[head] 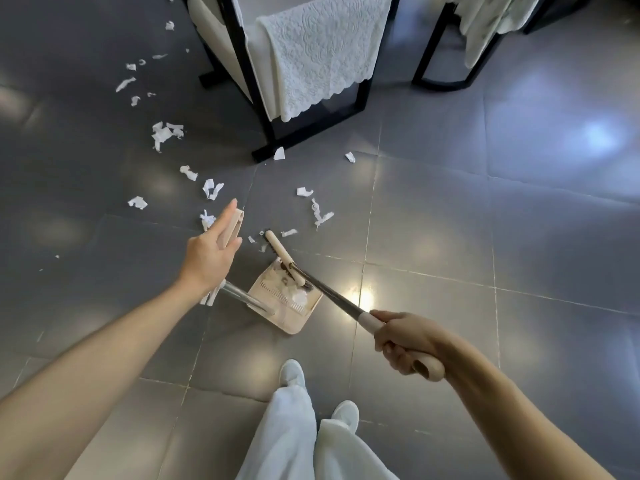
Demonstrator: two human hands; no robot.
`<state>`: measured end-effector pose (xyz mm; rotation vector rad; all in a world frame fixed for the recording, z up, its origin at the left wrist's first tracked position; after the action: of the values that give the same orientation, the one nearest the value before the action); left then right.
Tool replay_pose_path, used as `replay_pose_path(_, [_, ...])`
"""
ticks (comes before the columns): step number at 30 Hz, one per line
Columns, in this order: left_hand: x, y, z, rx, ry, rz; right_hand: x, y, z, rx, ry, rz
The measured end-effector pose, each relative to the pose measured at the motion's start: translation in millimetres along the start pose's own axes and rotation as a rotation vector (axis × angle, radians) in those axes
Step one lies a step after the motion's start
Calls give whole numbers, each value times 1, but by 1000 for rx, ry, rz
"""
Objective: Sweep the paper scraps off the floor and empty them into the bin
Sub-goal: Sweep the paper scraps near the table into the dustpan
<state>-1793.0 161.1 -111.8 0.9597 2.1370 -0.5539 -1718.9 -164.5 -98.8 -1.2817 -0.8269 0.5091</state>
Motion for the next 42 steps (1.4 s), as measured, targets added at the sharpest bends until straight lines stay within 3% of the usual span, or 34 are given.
replay_pose_path(6, [7, 22, -6, -22, -58, -44, 49, -16, -23, -10, 124, -94])
replay_pose_path(14, [-12, 65, 6, -97, -80, -75, 140, 7, -107, -88, 178, -200])
replay_pose_path(20, [-25, 100, 17, -231, -87, -152, 231, 58, -180, -190, 30, -268])
replay_pose_path(28, [-27, 120, 17, -228, -13, -257, 334, 130, -256, -328, -345, -249])
replay_pose_path(34, [-21, 115, 13, -245, -51, -251, 343, 152, -237, -272, -641, -154])
replay_pose_path(42, [-20, 115, 9, -225, -35, -188, 274, 104, -141, -82, -503, -103])
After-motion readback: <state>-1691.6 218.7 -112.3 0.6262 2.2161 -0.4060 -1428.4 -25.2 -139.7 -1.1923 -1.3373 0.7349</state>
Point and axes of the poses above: each hand's wrist, its own y-axis towards the middle knuckle, its own z-axis out of the palm, x = y × z, the point moved 5 cm from there along y, towards the middle knuckle, and after that the axes turned 3 degrees about z, right-handed, at the moved point
